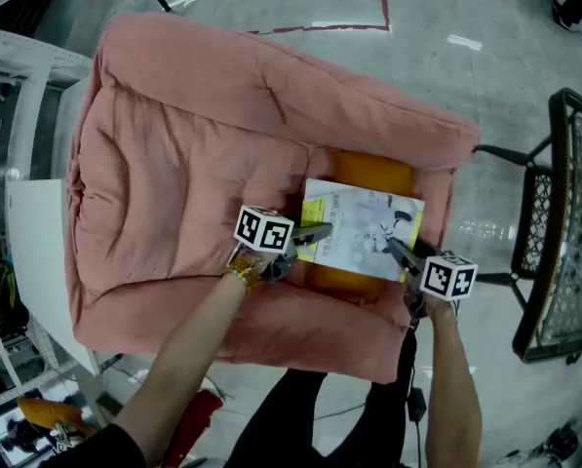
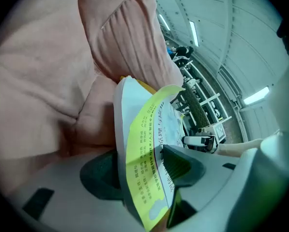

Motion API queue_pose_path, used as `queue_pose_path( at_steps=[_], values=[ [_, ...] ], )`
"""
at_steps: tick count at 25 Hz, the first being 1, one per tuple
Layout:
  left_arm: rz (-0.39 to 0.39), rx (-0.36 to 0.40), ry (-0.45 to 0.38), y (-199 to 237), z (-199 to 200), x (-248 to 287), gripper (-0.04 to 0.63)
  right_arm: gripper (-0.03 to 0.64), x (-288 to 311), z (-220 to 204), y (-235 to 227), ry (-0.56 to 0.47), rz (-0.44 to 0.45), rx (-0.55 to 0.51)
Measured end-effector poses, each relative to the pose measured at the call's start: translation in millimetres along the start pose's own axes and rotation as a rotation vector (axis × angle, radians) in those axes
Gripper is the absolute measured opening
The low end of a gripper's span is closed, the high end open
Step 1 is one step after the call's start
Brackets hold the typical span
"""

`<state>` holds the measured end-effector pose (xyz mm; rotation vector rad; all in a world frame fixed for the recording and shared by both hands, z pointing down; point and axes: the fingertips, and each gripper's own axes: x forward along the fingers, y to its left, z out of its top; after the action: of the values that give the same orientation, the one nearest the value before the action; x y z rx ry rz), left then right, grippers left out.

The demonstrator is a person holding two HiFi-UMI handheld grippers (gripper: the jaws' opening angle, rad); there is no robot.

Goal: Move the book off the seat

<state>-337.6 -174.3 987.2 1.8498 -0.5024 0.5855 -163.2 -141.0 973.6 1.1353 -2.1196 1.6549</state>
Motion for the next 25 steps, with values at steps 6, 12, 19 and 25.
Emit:
queue_pose_path(
  at_steps=[6,12,19,25],
  values=[
    [0.046,0.044,-0.009,-12.1,9.5,-12.7,0.164,0.175,-4.9,-0.6,12.6,0.01,0.039,-0.008],
    [0.113,0.067,-0.017,-19.2,11.7,-22.0,0.129,0.124,-9.6,4.2,23.5,0.041,0.004,-0.071],
    [0.125,0.05,-0.045,-24.8,23.9,-44.0,0.123,0.098,-7.8,24.3,51.1,0.043,-0.018,-0.133],
    [0.125,0.066,-0.043,-29.3,28.7,-81.5,0.123,0.098,-6.0,25.4,88.7,0.033,-0.02,-0.12]
  ],
)
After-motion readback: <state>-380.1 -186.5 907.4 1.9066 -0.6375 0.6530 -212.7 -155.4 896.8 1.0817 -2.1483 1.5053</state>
